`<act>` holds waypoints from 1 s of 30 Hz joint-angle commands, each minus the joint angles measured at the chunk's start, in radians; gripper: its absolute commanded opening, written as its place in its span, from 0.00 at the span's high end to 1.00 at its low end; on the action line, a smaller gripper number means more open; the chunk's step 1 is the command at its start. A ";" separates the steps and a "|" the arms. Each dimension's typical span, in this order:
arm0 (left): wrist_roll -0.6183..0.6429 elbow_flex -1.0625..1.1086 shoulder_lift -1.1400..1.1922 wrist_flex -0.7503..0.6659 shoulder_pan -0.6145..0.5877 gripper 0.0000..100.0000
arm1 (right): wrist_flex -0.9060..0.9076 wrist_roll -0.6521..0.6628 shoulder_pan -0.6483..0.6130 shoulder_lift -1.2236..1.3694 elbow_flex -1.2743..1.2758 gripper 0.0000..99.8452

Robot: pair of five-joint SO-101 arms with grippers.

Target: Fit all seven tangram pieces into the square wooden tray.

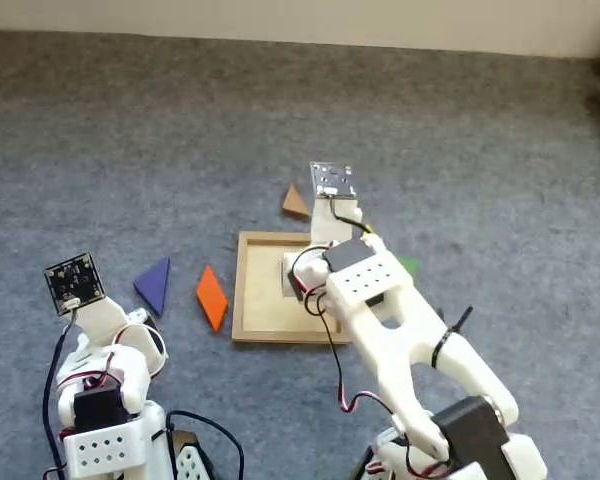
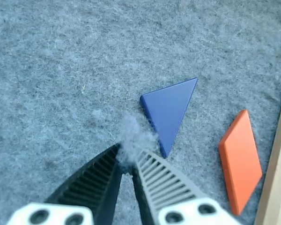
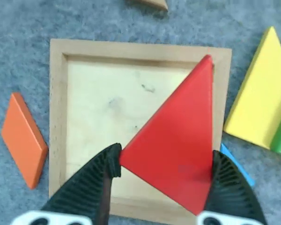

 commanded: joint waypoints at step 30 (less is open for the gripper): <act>0.008 0.021 -0.024 -0.008 -0.013 0.99 | 0.004 -0.138 -0.025 0.105 -0.068 0.70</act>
